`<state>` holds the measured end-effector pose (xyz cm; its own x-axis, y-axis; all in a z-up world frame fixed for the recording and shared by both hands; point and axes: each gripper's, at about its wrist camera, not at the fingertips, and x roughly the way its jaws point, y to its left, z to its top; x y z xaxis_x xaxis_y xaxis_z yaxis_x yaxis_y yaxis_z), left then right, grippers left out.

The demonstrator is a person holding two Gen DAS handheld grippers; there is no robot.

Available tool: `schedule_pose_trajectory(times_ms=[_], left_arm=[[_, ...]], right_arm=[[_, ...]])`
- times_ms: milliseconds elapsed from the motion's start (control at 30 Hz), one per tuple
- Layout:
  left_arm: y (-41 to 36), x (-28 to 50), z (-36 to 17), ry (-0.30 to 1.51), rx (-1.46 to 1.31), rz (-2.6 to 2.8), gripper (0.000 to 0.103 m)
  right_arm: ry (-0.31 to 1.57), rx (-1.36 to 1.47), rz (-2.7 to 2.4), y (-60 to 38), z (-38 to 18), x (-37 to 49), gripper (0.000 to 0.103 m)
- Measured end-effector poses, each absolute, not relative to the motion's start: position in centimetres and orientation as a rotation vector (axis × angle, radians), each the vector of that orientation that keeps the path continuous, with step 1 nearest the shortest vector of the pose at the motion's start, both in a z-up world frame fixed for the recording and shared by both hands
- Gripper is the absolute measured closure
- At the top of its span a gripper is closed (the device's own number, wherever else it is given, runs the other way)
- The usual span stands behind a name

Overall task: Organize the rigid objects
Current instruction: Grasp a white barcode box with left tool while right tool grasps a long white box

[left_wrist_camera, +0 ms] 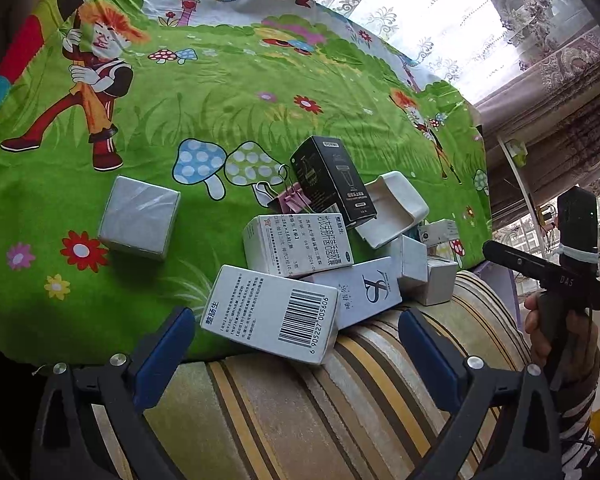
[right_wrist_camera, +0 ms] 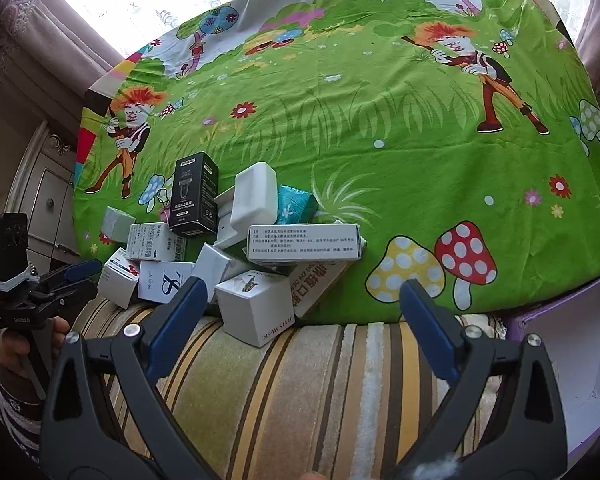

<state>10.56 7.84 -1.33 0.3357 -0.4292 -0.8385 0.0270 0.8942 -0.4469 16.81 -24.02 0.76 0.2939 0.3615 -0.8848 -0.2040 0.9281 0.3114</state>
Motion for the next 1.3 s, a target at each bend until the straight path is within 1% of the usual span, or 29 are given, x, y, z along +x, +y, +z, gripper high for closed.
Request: schedule_pose_trajectory(times_ms=[233, 833, 867, 900, 933, 967, 1000, 1033, 1300], left_arm=[[8.3, 11.2, -2.4, 1.227, -0.390, -0.332, 0.000], [7.2, 12.4, -4.3, 1.300, -0.393, -0.362, 0.001], [7.0, 12.4, -4.3, 1.302, -0.385, -0.363, 0.001], [6.9, 12.4, -4.3, 1.301, -0.378, -0.365, 0.003], [6.9, 12.4, -4.3, 1.300, -0.374, -0.368, 0.009], [6.9, 12.4, -4.3, 1.300, -0.371, -0.364, 0.015], [6.9, 12.4, -4.4, 1.302, -0.369, -0.360, 0.019], [6.9, 12.4, -4.4, 1.304, -0.371, -0.361, 0.023], [7.4, 11.3, -3.3, 1.261, -0.390, -0.337, 0.023]], right_arm=[[1.242, 0.138, 0.386, -23.0, -0.8, 18.1, 0.005], [1.264, 0.113, 0.395, -21.6, -2.5, 19.6, 0.005], [1.265, 0.110, 0.396, -21.5, -2.6, 19.7, 0.006], [1.265, 0.104, 0.394, -21.4, -2.6, 19.7, 0.009], [1.266, 0.097, 0.392, -21.3, -2.7, 19.6, 0.012], [1.268, 0.093, 0.397, -21.2, -2.7, 19.6, 0.021], [1.268, 0.092, 0.402, -21.2, -2.8, 19.6, 0.025], [1.265, 0.088, 0.402, -21.2, -2.7, 19.5, 0.025], [1.210, 0.114, 0.389, -22.3, -1.7, 18.3, 0.025]])
